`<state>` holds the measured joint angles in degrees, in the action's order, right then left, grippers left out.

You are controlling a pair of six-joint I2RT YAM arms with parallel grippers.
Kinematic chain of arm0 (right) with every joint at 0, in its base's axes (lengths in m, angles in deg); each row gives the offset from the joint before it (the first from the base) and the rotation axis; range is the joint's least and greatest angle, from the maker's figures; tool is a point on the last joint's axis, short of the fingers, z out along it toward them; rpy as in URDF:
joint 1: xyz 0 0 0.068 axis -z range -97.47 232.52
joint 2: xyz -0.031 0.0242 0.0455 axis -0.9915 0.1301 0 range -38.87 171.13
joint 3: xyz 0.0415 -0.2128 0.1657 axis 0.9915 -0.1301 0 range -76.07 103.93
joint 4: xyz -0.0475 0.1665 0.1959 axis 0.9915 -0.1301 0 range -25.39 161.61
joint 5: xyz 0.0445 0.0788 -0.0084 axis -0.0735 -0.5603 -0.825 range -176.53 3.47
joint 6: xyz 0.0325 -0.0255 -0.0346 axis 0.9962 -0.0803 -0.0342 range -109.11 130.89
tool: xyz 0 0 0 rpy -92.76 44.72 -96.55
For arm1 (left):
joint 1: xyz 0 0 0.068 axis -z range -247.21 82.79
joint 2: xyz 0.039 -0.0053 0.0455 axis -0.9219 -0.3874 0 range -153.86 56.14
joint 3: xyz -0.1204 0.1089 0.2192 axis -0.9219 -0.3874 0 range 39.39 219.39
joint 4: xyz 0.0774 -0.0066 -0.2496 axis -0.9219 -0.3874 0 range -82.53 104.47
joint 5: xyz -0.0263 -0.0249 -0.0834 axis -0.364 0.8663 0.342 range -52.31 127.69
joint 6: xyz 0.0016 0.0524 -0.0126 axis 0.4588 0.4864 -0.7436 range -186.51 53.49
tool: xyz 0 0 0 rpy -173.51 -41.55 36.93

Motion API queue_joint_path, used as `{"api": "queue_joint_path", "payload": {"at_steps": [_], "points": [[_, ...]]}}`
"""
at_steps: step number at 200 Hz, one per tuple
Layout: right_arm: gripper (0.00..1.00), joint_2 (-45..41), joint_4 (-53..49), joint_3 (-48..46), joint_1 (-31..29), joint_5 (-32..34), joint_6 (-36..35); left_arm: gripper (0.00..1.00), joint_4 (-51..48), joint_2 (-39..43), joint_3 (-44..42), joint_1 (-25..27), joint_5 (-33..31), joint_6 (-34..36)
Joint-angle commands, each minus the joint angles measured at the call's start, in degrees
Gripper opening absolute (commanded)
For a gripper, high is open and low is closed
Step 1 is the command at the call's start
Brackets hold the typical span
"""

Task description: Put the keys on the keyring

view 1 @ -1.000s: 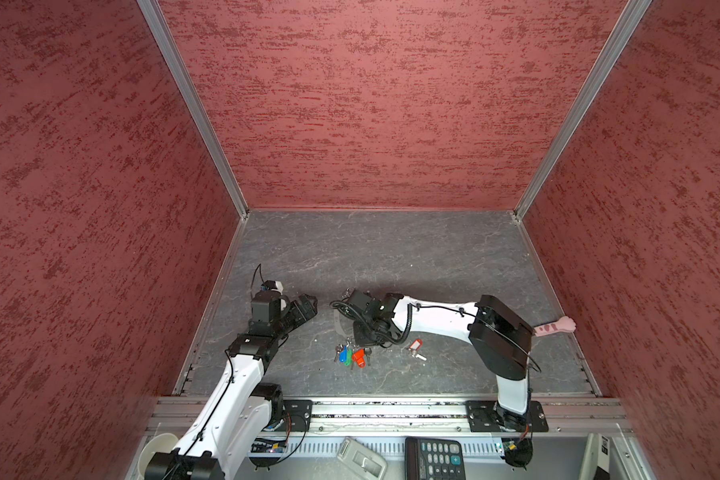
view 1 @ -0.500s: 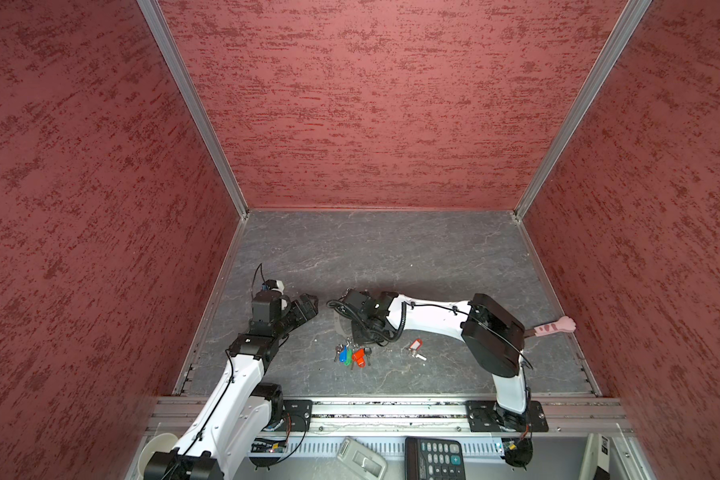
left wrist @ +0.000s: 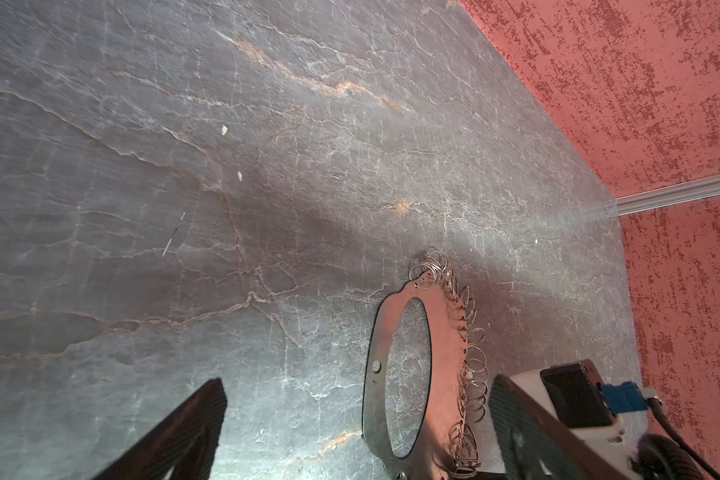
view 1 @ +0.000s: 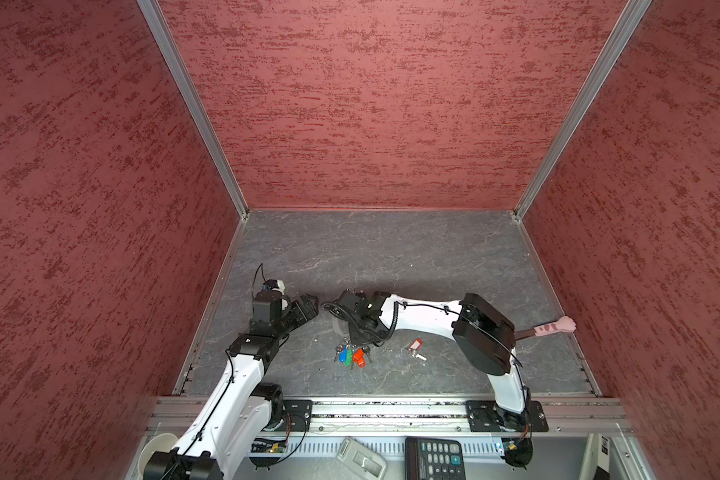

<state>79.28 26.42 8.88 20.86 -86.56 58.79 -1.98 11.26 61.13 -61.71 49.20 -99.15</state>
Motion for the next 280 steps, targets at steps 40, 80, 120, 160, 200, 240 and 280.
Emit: {"api": "queue_joint_path", "payload": {"at_steps": [40, 80, 120, 160, 200, 240, 280], "points": [[0.24, 1.4, -3.9, 2.5, -1.2, 4.9, 0.1, 1.0, 1.2, 0.3, -0.4, 0.4, -0.8, 1.0], [0.21, 1.4, -4.0, 2.9, -1.5, 5.9, -0.5, 1.0, 1.3, 0.2, -0.4, 0.4, -0.8, 0.9], [0.21, 1.3, -4.2, 3.8, -1.7, 7.1, -1.0, 1.0, 1.4, -0.1, -0.4, 0.6, -0.8, 0.8], [0.25, 1.9, -3.9, 3.5, -1.8, 6.1, -1.1, 1.0, 1.4, -0.1, -0.4, 0.8, -0.9, 1.0], [0.25, 3.1, -5.6, 3.9, -1.7, 6.7, -0.7, 1.0, 1.4, -0.1, -0.4, 0.7, -0.9, 1.0], [0.19, 3.5, -6.8, 4.8, -1.8, 7.5, -0.6, 1.0, 1.3, 0.0, -0.4, 0.8, -1.1, 1.0], [0.14, 2.4, -6.6, 4.9, -1.8, 8.9, -0.8, 1.0, 1.4, -0.1, -0.4, 0.8, -1.1, 1.0]]}}
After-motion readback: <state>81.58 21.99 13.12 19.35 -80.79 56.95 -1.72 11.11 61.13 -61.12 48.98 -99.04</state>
